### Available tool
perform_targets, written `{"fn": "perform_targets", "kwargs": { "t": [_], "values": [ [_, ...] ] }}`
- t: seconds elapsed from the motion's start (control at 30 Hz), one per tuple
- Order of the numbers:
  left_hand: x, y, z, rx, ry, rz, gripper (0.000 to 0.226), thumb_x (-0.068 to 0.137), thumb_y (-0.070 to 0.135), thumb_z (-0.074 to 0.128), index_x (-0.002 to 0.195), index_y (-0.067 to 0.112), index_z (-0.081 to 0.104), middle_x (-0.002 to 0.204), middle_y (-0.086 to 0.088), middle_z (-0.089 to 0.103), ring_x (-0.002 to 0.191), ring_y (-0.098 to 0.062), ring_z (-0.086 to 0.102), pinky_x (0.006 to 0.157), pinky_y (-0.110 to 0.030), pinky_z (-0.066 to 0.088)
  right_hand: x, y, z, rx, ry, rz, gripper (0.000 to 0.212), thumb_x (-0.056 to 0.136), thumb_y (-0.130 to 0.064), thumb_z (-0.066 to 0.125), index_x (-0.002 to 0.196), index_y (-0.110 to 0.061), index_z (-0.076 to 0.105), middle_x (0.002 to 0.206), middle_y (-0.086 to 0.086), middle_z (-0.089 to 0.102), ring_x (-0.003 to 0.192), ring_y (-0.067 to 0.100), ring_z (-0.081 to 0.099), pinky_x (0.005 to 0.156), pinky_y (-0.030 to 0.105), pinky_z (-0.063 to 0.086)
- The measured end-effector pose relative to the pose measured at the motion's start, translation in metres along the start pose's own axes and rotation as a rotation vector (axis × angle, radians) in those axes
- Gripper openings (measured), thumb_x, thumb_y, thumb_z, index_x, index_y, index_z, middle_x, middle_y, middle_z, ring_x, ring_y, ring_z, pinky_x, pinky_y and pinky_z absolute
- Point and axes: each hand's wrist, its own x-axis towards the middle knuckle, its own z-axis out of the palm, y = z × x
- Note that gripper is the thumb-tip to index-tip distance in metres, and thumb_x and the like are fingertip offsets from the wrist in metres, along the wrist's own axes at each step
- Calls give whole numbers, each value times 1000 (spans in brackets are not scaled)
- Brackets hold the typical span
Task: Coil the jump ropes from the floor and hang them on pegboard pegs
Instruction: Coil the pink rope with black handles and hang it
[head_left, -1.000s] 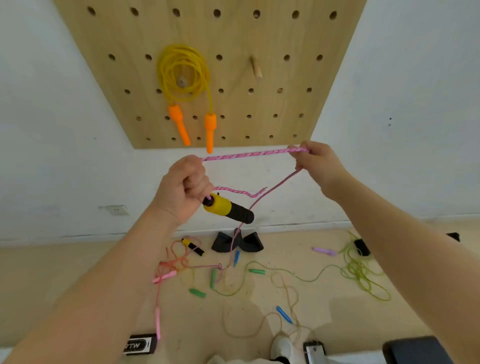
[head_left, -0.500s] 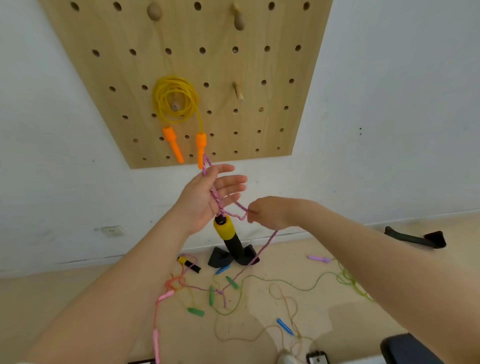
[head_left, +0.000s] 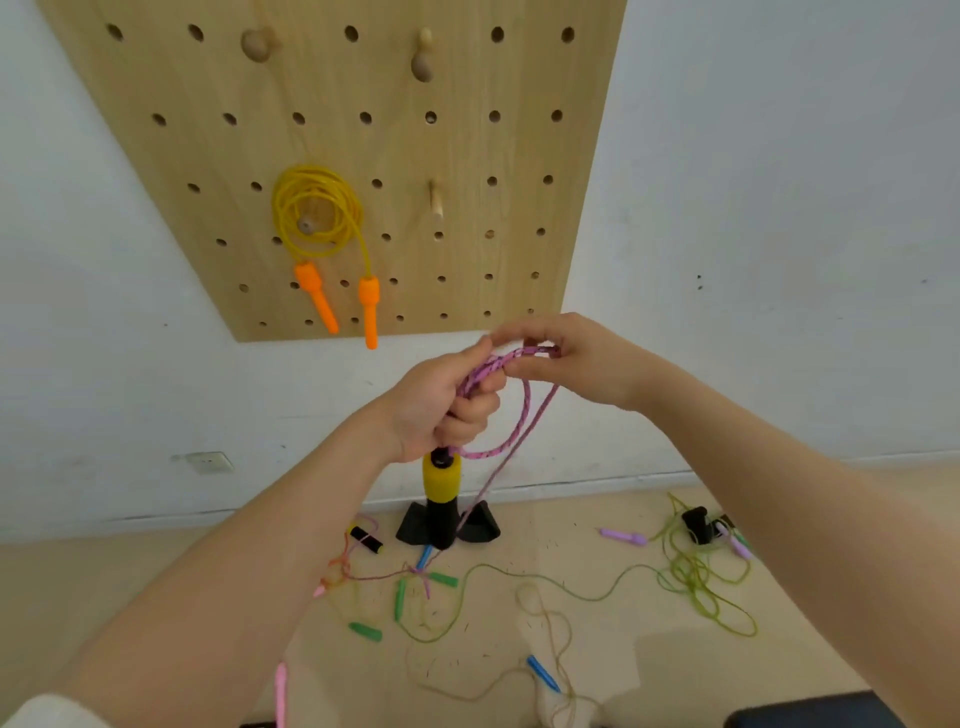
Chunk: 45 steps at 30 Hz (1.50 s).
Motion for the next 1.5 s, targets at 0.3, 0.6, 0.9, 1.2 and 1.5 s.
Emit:
{"fn": "perform_targets", "kwargs": {
  "t": [0.3, 0.6, 0.9, 1.2, 1.5],
  "values": [
    [7, 1, 33, -710, 128, 492, 40, 79, 37, 45, 42, 20, 39, 42, 7, 38, 32, -5, 33, 35, -16, 26, -12, 35, -21, 632, -108, -12, 26, 93, -21, 46, 68, -16, 49, 57, -8, 45, 58, 10, 38, 58, 19, 34],
    [13, -12, 34, -524, 87, 643, 41, 55, 50, 81, 43, 23, 52, 49, 10, 55, 52, -8, 56, 70, -24, 54, -5, 60, -25, 947, -123, 32, 23, 81, -28, 57, 62, -20, 47, 51, -9, 39, 60, 15, 35, 62, 22, 42],
    [-8, 14, 16, -547, 166, 484, 36, 85, 34, 42, 118, 31, 55, 56, 11, 61, 30, -8, 12, 33, -11, 19, 0, 77, -15, 564, -8, 186, 21, 94, -11, 50, 99, -21, 67, 68, -3, 45, 65, 12, 39, 69, 24, 41],
    [-15, -16, -33, -167, 505, 427, 42, 101, 33, 30, 142, 37, 28, 115, 3, 64, 88, -21, 71, 72, -27, 57, 25, 31, 47, -512, -370, 199, 37, 97, -24, 39, 65, -17, 56, 67, -3, 51, 68, 16, 46, 72, 32, 37],
    [-17, -13, -22, 106, 336, 212, 36, 102, 24, 29, 75, 10, 49, 42, -2, 48, 31, -9, 23, 38, -16, 21, 37, -37, 44, -351, 58, -107, 19, 78, -30, 70, 78, -15, 59, 65, -2, 57, 60, 13, 50, 63, 31, 44]
  ]
}}
